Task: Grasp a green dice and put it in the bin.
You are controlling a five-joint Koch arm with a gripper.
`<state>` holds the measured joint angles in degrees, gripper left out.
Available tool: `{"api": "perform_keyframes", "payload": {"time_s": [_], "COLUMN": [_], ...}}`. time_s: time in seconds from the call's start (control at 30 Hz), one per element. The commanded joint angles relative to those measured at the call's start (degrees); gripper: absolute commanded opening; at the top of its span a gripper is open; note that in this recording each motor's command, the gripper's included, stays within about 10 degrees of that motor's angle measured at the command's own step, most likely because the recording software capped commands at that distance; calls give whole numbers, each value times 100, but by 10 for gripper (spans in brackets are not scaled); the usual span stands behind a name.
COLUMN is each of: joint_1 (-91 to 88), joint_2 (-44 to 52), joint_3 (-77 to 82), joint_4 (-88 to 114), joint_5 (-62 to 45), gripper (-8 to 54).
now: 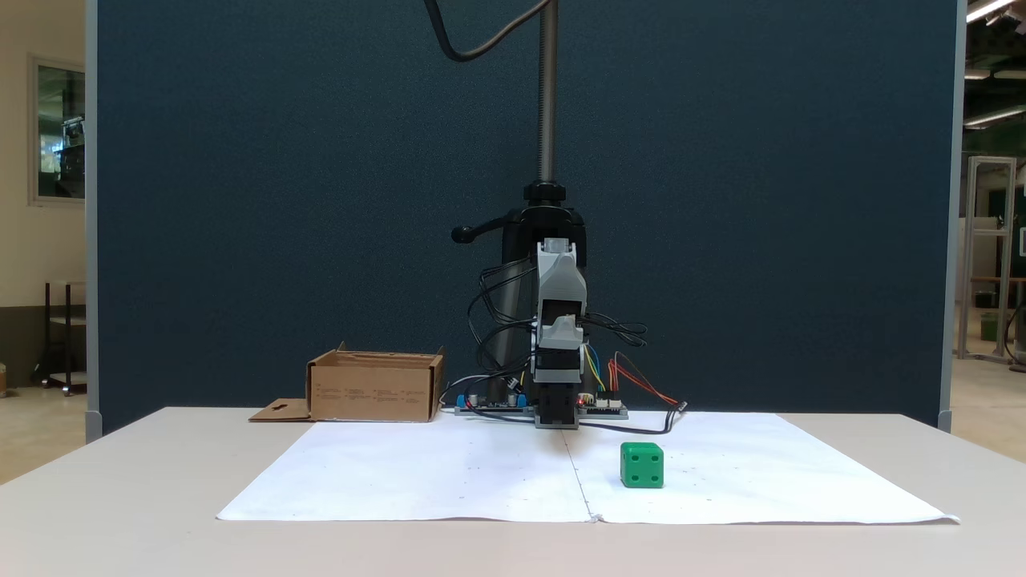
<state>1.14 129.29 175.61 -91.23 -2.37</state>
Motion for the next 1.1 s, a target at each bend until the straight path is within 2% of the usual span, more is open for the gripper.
{"api": "perform_keyframes", "payload": {"time_s": [0.0,0.1,0.63,1.07], "joint_1": [896,896,782,-536], "joint_2": [633,633,642,633], "joint_3": [378,378,378,378], "joint_4": [1000,1749,1345,1160], "joint_5": [-70,-70,-88,-105], "gripper": [451,443,433,433]}}
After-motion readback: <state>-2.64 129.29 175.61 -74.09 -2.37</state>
